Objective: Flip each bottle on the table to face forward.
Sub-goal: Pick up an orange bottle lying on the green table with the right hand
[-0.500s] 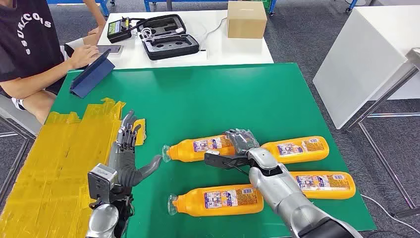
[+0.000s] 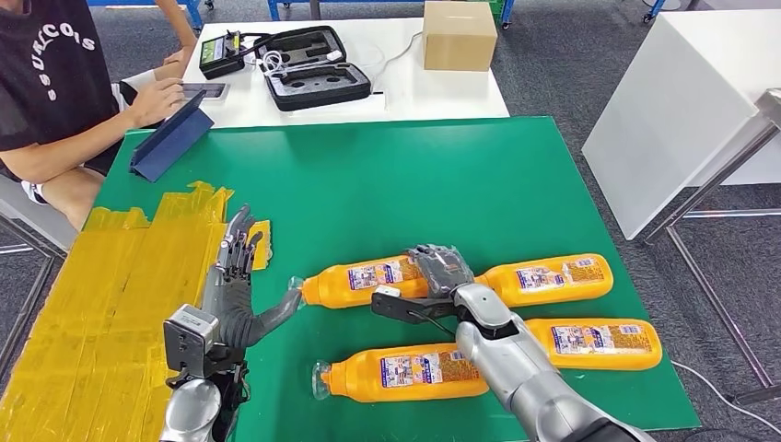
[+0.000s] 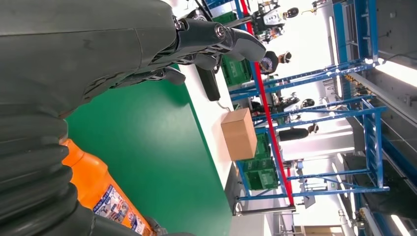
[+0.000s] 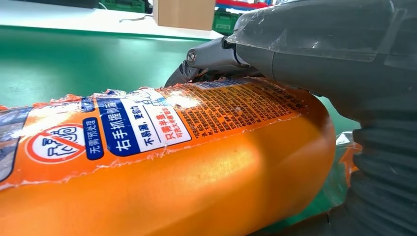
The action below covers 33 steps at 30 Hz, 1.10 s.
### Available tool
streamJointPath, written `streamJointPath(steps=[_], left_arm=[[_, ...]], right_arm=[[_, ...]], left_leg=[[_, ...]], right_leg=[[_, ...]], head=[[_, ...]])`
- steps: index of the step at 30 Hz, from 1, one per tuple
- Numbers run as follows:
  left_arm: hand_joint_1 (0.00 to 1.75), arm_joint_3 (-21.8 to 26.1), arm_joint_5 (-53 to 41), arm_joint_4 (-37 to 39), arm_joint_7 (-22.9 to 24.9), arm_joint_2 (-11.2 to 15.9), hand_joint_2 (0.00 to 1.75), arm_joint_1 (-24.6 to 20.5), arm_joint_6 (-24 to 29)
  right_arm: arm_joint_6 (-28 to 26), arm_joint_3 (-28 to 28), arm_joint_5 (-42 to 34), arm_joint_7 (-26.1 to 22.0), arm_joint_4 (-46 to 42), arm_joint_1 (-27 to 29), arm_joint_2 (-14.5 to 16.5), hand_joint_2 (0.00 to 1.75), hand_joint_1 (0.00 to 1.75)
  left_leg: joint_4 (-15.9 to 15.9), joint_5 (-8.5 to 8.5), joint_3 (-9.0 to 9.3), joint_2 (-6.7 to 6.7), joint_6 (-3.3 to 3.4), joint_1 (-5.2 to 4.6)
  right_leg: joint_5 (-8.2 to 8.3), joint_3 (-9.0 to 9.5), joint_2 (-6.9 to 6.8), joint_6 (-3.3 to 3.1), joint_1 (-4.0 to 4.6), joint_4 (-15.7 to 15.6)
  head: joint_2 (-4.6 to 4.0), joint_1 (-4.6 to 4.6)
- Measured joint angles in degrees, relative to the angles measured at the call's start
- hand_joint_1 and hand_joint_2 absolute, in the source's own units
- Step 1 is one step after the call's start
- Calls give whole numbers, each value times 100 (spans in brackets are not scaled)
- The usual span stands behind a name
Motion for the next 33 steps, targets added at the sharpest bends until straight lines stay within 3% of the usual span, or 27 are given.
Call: streamJointPath(steps=[7, 14, 27, 33], left_arm=[[0, -36, 226, -84, 39, 3, 175, 69, -340], [0, -201, 259, -249, 84, 44, 175, -4, -373], [0, -326, 321, -264, 125, 106, 175, -199, -147], [0, -367, 521, -195, 263, 128, 175, -398, -313]], right_arm=[[-661, -467, -637, -459, -831, 383, 125, 175, 175], [-717, -1228, -1833, -1076, -1943, 794, 385, 175, 175], [-469, -1774, -2645, -1380, -2406, 1038, 704, 175, 175], [269, -1736, -3008, -1506, -2414, 1082, 874, 175, 175]], left_leg=[[0, 0, -4, -1, 0, 0], [-1, 0, -7, -1, 0, 1], [0, 0, -7, 0, 0, 1], [-1, 0, -8, 2, 0, 1]], right_leg=[[0, -5, 0, 0, 0, 0], [0, -8, 0, 0, 0, 0], [0, -10, 0, 0, 1, 0], [0, -10, 0, 0, 1, 0]], head=[[0, -1], [0, -1], [0, -1], [0, 0]])
